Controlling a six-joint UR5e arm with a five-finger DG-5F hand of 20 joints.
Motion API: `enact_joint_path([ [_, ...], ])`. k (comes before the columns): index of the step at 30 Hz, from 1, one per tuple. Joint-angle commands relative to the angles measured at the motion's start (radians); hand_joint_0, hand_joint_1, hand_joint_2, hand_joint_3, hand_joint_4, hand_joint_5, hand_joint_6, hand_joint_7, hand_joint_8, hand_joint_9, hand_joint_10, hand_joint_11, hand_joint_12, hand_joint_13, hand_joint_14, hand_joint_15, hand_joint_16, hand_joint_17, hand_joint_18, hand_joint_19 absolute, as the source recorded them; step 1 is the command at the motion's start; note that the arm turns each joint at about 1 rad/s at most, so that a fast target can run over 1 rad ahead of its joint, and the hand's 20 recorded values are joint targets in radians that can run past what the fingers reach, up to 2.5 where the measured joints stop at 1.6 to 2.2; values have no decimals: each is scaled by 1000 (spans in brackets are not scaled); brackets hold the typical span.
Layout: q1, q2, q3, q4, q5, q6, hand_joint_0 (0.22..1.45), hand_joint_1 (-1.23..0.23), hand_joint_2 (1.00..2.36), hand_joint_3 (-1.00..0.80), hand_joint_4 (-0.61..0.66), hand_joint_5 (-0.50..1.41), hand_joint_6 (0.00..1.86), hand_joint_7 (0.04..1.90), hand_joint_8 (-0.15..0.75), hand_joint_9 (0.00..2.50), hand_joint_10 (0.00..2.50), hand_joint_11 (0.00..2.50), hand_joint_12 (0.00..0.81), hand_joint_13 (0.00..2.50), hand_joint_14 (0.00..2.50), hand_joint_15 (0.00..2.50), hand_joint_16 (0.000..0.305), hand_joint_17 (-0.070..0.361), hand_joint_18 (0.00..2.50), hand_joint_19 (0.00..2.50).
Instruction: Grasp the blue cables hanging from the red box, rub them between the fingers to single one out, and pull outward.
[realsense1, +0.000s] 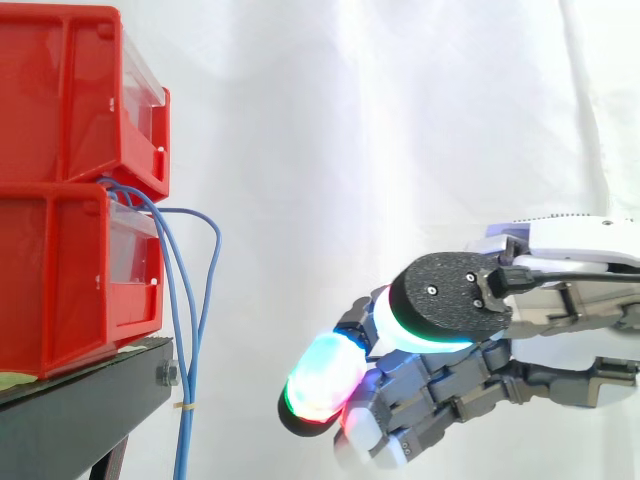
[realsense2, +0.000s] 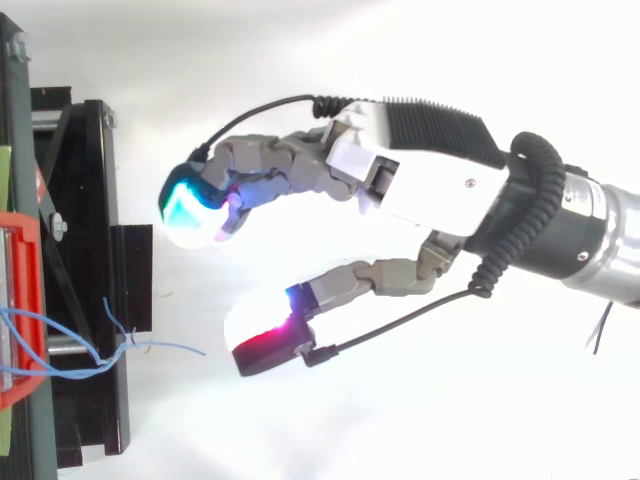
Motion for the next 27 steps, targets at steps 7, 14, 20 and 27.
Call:
enact_joint_path([
  [7, 4, -49, 25, 68, -2, -38, 536, -741, 1000, -500, 326, -153, 503, 977, 331, 628, 12, 635, 403, 584, 13, 377, 57, 129, 513, 339],
  [14, 8, -82, 78, 63, -4, -14, 537, -741, 1000, -500, 325, -151, 503, 983, 330, 631, 12, 629, 404, 585, 13, 376, 57, 129, 511, 338],
  [20, 8, -128, 113, 66, -24, 9, 539, -740, 1000, -500, 333, -148, 503, 991, 333, 639, 14, 623, 404, 587, 13, 377, 57, 128, 512, 340],
  [27, 11, -148, 131, 71, -29, 11, 543, -737, 1000, -500, 339, -144, 503, 996, 333, 649, 12, 627, 401, 588, 13, 377, 57, 127, 513, 343],
])
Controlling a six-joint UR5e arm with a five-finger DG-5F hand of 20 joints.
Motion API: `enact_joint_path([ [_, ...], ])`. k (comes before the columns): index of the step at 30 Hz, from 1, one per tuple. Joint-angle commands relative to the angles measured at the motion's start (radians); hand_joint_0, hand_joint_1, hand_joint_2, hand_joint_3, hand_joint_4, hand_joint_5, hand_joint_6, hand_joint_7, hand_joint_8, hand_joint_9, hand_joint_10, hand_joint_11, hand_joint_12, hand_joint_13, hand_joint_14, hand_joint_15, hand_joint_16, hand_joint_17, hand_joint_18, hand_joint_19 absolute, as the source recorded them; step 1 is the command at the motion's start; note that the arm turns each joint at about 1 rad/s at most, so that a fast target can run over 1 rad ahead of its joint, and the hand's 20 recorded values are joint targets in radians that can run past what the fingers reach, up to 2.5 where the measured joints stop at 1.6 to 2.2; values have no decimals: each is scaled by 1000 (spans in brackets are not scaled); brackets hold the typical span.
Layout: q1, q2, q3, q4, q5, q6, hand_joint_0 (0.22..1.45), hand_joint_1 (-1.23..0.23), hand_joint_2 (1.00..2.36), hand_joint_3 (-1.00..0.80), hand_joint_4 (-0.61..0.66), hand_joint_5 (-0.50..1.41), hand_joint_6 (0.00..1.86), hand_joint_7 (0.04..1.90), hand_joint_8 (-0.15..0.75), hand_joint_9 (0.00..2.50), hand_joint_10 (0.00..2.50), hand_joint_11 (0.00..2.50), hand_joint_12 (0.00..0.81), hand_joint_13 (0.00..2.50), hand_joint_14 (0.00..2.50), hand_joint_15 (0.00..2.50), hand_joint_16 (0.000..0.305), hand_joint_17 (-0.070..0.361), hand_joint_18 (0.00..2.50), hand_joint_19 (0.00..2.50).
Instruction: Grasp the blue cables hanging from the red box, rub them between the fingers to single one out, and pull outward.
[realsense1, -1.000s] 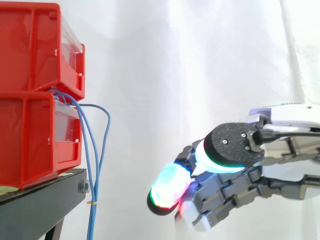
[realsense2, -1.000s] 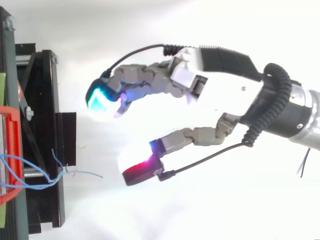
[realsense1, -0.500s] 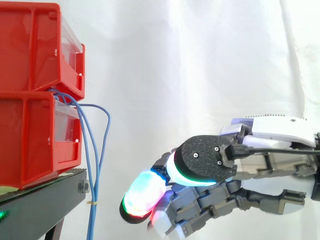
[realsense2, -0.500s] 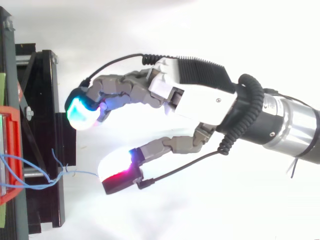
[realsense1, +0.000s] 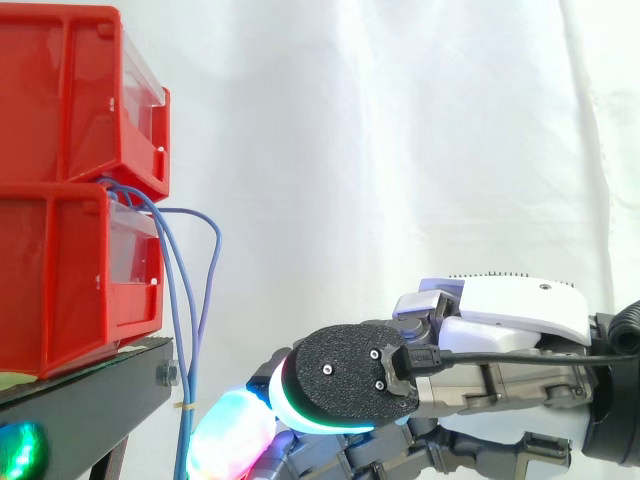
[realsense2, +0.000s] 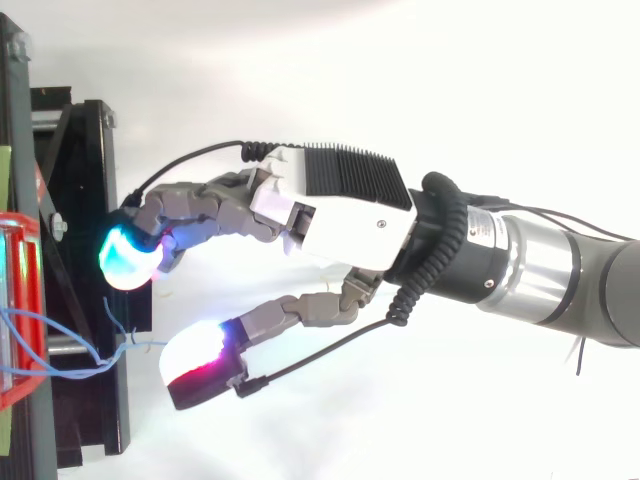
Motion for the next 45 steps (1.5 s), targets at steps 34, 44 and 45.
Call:
enact_joint_path([
  [34, 57, -3, 20, 63, 2, -18, 585, -723, 1000, -491, 403, -105, 503, 1017, 336, 736, 14, 611, 395, 627, 13, 379, 54, 120, 546, 343],
  [44, 57, -3, 37, 48, -1, 7, 618, -724, 1007, -396, 372, -103, 503, 1050, 333, 739, 12, 614, 392, 626, 13, 372, 53, 119, 551, 347],
  [45, 57, -3, 35, 48, -1, 10, 623, -727, 1008, -376, 370, -104, 503, 1063, 333, 739, 14, 613, 391, 626, 13, 377, 53, 119, 552, 336],
])
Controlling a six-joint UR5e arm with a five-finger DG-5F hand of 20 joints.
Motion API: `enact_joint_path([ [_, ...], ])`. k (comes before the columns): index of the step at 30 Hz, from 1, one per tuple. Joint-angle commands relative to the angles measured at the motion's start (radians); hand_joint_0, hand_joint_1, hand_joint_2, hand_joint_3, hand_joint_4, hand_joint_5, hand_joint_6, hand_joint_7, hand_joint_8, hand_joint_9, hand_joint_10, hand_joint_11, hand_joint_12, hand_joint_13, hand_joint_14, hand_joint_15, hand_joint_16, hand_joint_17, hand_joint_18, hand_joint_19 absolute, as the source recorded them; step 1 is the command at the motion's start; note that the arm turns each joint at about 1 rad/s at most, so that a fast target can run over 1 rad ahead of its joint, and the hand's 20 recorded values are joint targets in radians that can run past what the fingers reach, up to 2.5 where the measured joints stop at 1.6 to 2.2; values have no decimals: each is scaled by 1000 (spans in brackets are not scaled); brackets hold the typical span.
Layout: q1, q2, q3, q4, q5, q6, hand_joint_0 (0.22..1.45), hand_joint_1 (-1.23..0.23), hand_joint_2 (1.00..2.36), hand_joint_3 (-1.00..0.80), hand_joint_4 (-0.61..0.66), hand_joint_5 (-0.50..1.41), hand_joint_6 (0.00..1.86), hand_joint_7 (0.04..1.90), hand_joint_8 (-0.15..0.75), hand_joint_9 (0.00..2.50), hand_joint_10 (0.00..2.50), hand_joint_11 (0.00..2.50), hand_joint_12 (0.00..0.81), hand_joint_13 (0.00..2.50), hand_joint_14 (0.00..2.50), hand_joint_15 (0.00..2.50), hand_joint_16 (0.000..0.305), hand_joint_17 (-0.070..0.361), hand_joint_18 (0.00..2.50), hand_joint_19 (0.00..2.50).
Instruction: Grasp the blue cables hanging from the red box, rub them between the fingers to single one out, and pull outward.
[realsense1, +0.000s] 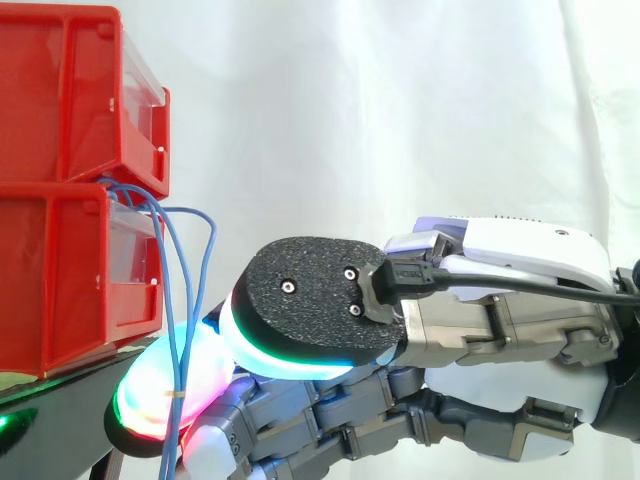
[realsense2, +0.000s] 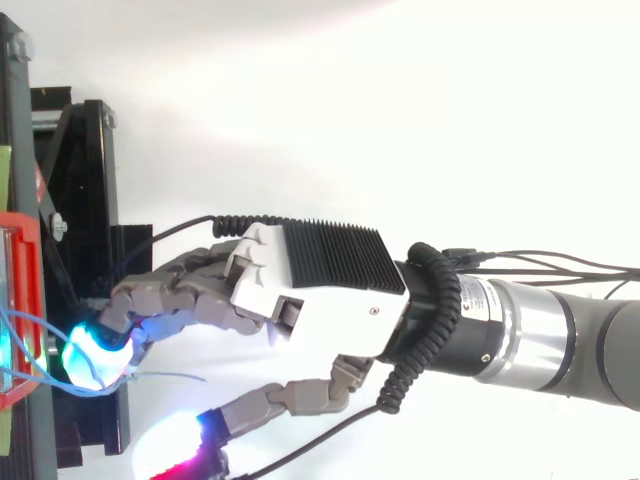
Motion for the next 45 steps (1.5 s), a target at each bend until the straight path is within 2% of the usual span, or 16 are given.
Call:
enact_joint_path([
  [1, 0, 1, 2, -2, -2, 13, 624, -729, 1009, -366, 371, -104, 503, 1080, 335, 739, 14, 611, 391, 626, 13, 374, 53, 119, 552, 344],
  [6, 0, 1, 9, -2, -21, 54, 633, -735, 1010, -333, 343, -101, 502, 1179, 335, 739, 13, 631, 390, 625, 13, 384, 53, 119, 552, 347],
  [18, 0, 1, 38, -11, -44, 166, 605, -749, 1005, -426, 317, -81, 505, 1282, 336, 755, 15, 630, 393, 640, 14, 378, 53, 119, 570, 354],
  [29, 5, 1, 53, -70, -51, 236, 612, -772, 1006, -405, 283, -97, 602, 1179, 342, 780, 15, 651, 394, 662, 13, 381, 52, 118, 604, 353],
  [30, 7, 1, 53, -74, -51, 244, 613, -774, 1007, -390, 270, -101, 615, 1181, 342, 781, 13, 652, 393, 664, 13, 381, 52, 118, 609, 347],
  [33, 7, 1, 53, -85, -51, 255, 618, -783, 1009, -337, 254, -139, 749, 966, 344, 784, 15, 668, 395, 671, 13, 380, 52, 118, 618, 352],
  [41, 7, 1, 53, -166, -61, 278, 609, -781, 1013, -170, 240, -167, 863, 882, 366, 833, 13, 764, 417, 711, 14, 393, 56, 127, 698, 346],
  [45, 7, 1, 53, -172, -71, 307, 608, -780, 1012, -132, 230, -169, 879, 878, 380, 868, 13, 831, 430, 748, 15, 417, 58, 131, 742, 341],
])
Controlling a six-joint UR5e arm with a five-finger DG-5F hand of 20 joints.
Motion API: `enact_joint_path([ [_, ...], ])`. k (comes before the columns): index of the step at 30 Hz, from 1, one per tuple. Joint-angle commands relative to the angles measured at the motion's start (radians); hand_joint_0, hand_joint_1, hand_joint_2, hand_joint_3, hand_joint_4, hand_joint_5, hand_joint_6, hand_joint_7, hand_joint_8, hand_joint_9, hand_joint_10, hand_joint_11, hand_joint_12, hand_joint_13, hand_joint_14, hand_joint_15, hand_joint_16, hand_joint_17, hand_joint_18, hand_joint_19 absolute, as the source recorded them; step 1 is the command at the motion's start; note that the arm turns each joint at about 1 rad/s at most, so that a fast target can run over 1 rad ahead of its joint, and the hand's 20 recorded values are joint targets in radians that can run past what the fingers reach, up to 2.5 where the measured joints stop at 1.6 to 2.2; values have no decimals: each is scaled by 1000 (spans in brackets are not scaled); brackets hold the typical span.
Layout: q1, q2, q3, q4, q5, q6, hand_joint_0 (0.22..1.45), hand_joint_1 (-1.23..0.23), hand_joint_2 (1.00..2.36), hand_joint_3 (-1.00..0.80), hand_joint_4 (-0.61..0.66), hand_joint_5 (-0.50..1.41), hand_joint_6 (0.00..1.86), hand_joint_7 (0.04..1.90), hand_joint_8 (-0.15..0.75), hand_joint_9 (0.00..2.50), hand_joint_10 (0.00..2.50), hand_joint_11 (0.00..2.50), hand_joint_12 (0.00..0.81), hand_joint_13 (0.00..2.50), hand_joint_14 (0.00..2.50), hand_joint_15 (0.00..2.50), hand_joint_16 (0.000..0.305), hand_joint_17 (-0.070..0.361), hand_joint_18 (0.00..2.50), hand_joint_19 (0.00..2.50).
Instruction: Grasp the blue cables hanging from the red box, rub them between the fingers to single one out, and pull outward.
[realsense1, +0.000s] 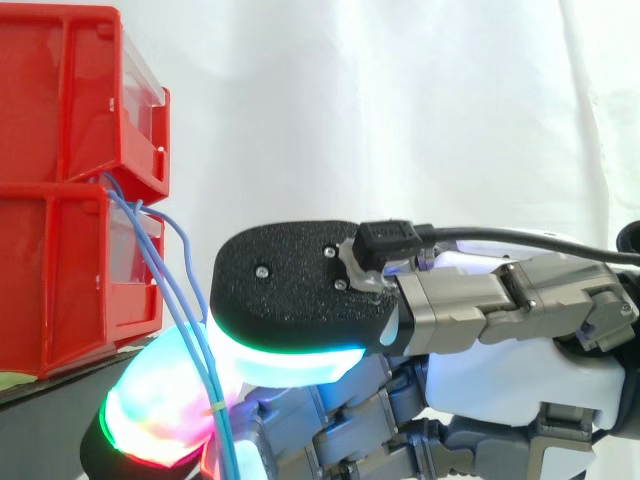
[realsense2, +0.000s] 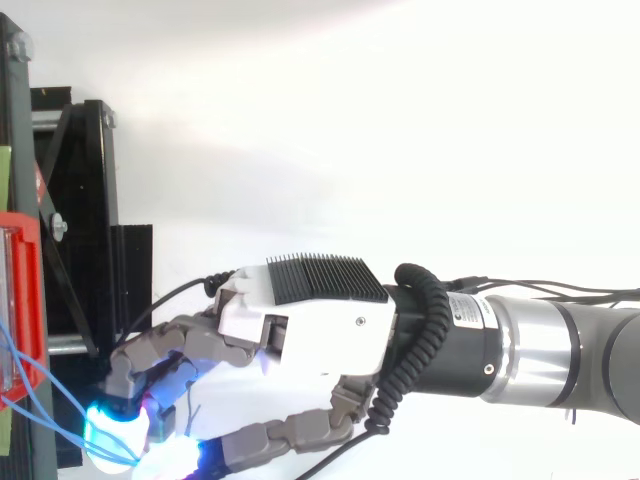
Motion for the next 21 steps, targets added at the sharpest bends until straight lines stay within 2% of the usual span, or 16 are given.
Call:
enact_joint_path([
  [1, 0, 1, 0, -10, -12, 35, 610, -782, 1012, -130, 235, -169, 887, 852, 383, 879, 10, 850, 428, 756, 15, 419, 59, 132, 758, 352],
  [6, 0, 1, 0, -12, -17, 75, 606, -793, 1011, -140, 262, -166, 900, 832, 392, 911, 11, 871, 437, 783, 13, 428, 59, 134, 793, 361],
  [11, 0, 20, 0, -26, -17, 107, 608, -797, 1011, -162, 223, -163, 908, 887, 391, 929, 13, 880, 436, 795, 15, 437, 59, 132, 815, 367],
  [16, 0, 49, 0, -98, -17, 109, 610, -797, 1012, -113, 151, -161, 919, 949, 400, 968, 13, 919, 435, 828, 14, 444, 59, 132, 858, 378],
  [21, 3, 66, 0, -139, -17, 129, 607, -782, 1006, -19, 76, -144, 923, 993, 425, 1045, 11, 894, 457, 898, 13, 447, 63, 142, 942, 377],
])
